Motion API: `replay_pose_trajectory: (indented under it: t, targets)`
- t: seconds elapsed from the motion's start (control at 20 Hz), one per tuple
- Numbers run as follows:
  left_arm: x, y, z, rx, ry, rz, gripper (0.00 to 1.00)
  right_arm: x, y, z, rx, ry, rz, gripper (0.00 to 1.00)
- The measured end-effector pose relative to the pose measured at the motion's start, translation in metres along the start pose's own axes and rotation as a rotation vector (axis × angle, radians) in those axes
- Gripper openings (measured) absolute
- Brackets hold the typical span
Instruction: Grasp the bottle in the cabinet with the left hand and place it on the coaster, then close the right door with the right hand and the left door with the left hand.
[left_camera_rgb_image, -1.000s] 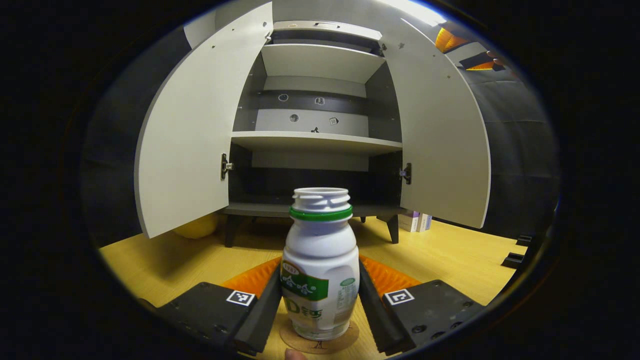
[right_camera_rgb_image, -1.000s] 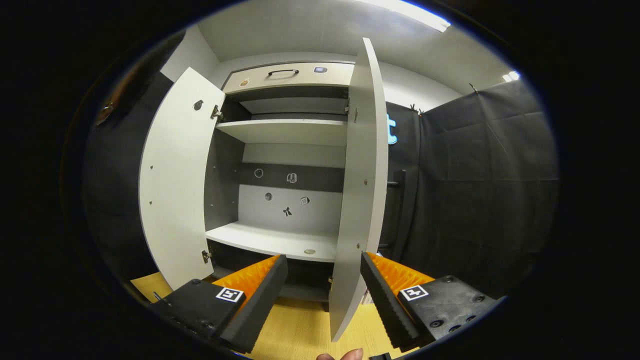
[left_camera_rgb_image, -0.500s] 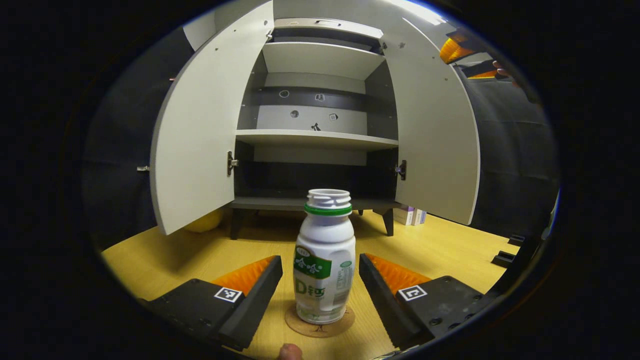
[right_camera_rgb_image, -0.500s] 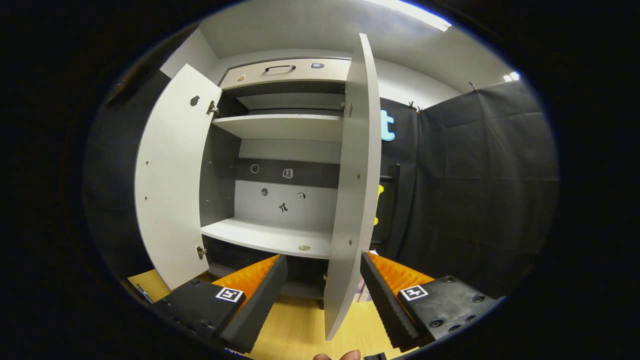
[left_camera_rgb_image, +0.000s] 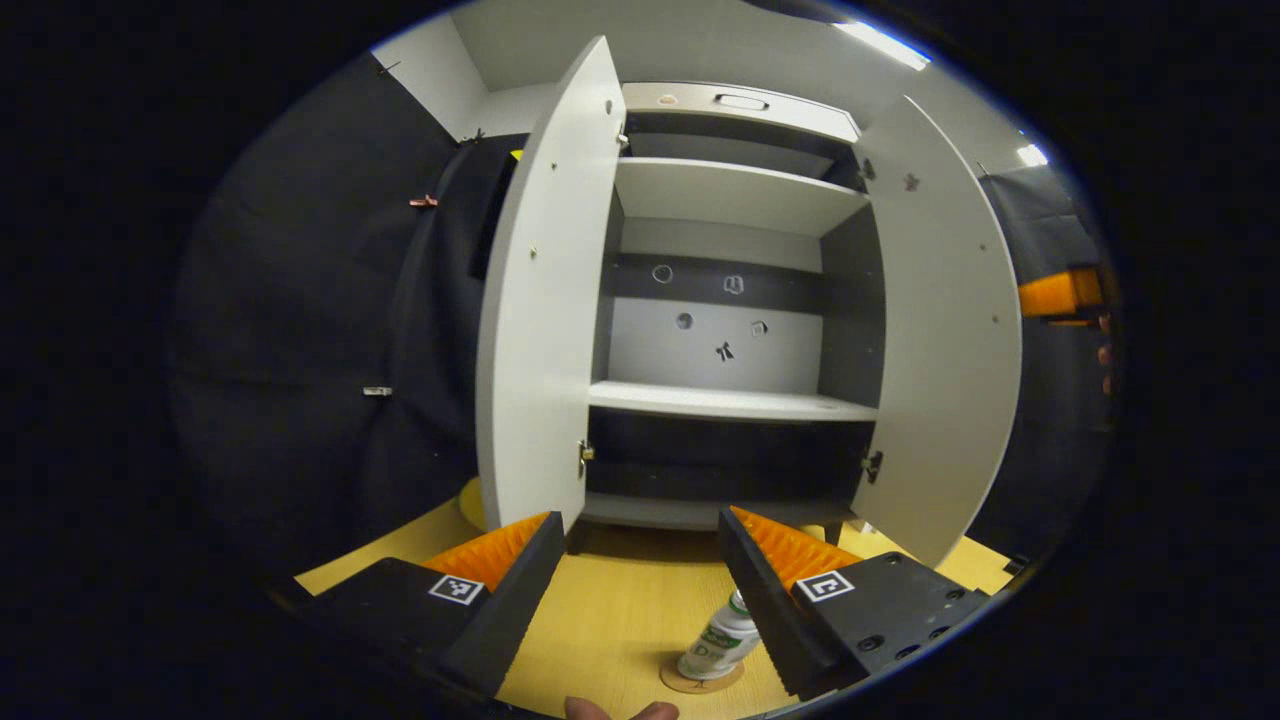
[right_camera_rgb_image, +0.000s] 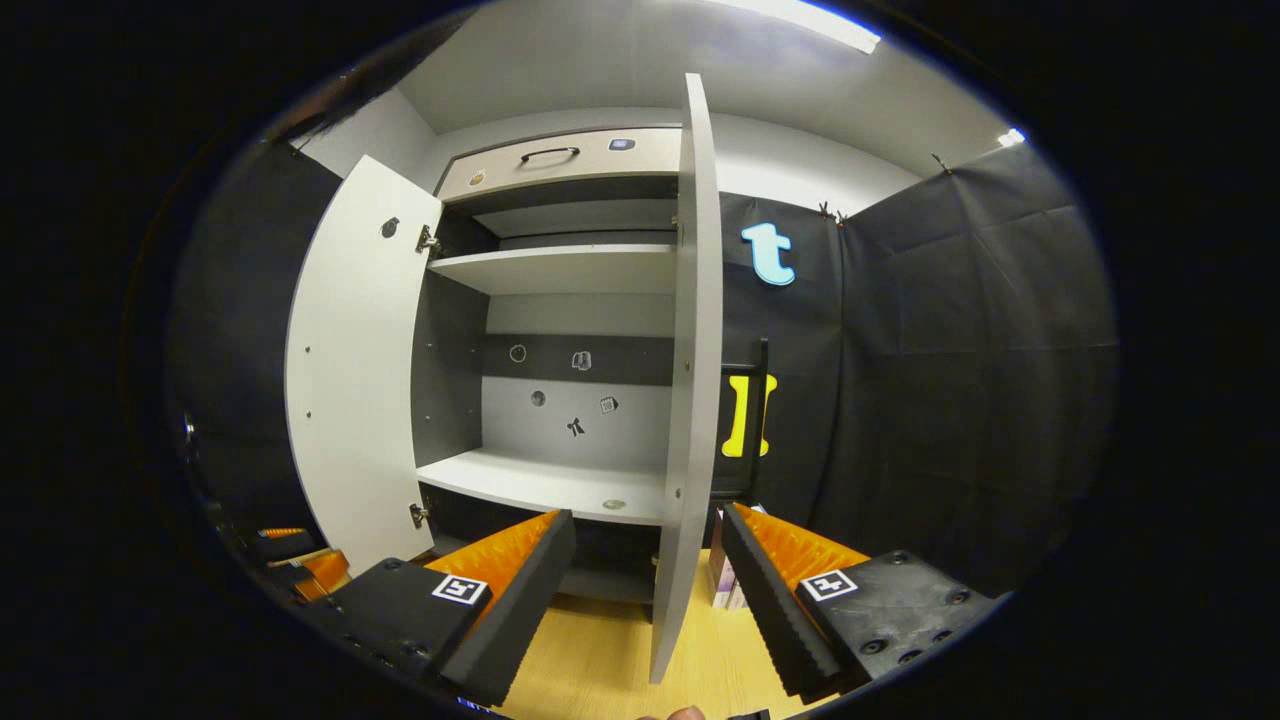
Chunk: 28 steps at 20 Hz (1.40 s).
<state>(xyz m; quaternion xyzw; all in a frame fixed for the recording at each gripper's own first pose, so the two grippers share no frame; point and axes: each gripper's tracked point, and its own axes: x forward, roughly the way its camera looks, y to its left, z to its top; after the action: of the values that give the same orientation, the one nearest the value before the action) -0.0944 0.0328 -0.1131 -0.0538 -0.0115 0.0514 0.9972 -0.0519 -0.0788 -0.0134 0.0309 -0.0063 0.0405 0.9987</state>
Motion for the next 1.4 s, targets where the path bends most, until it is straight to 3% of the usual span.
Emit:
replay_pose_trajectory:
  t: [0.25, 0.45, 0.75, 0.95, 1.4]
  targets:
    - [0.004, 0.018, 0.092, 0.035, -0.031, 0.016, 0.95, -0.004, -0.046, 0.008, -0.001, 0.018, -0.077, 0.98]
    - [0.009, 0.024, 0.118, 0.087, 0.014, 0.048, 0.95, 0.0, -0.086, 0.01, -0.012, 0.043, -0.163, 0.98]
    - [0.008, 0.024, 0.114, 0.027, 0.049, 0.059, 0.95, 0.026, -0.121, 0.009, 0.052, 0.044, -0.21, 0.98]
    - [0.005, 0.029, 0.115, -0.009, 0.052, 0.088, 0.95, 0.056, -0.13, 0.008, 0.066, 0.047, -0.2, 0.98]
    - [-0.008, 0.055, 0.118, 0.036, 0.038, 0.146, 0.95, 0.07, -0.112, 0.011, 0.082, 0.049, -0.174, 0.96]
